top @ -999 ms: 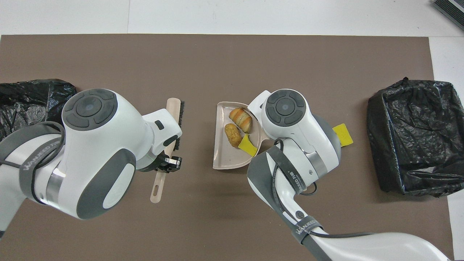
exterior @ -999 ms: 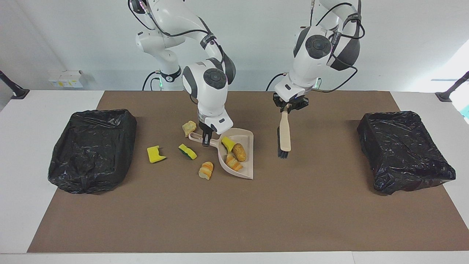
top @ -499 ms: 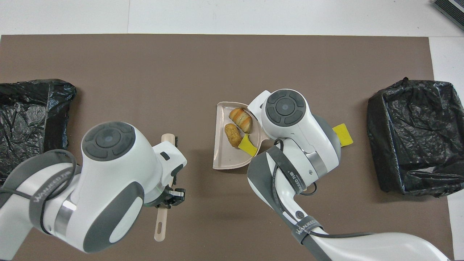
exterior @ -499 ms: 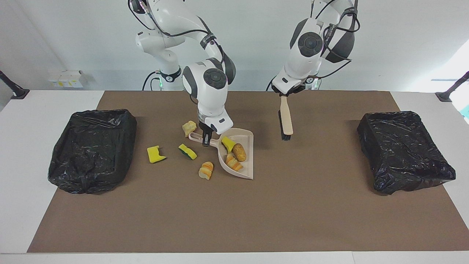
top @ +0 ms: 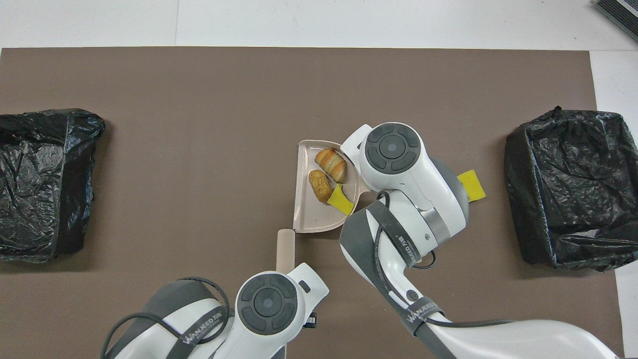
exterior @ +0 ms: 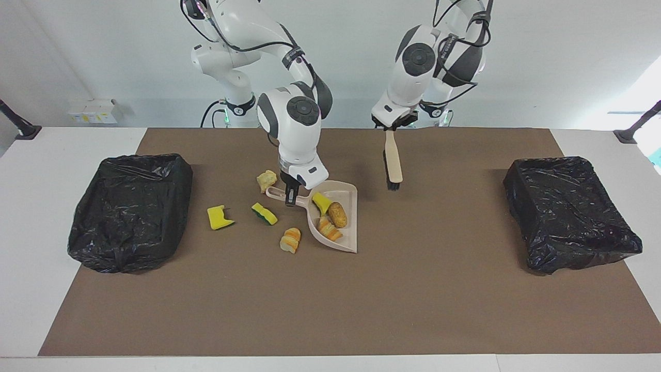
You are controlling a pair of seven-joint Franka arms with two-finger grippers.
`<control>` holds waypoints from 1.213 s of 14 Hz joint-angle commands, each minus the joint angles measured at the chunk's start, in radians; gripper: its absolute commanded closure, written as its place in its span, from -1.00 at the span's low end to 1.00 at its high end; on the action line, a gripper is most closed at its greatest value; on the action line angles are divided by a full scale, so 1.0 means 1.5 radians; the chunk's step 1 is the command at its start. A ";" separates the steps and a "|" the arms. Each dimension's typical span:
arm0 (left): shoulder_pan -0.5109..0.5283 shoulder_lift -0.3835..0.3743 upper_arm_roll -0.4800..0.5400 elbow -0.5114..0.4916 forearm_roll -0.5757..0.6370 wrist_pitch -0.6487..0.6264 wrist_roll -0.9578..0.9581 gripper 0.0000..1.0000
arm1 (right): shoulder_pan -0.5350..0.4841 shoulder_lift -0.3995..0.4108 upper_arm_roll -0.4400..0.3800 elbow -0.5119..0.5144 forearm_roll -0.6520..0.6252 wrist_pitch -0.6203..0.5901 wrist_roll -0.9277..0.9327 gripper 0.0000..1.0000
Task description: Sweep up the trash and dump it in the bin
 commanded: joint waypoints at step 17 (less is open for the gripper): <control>-0.061 0.011 0.012 -0.033 -0.062 0.112 -0.087 1.00 | -0.140 -0.064 0.001 0.026 0.052 -0.036 -0.232 1.00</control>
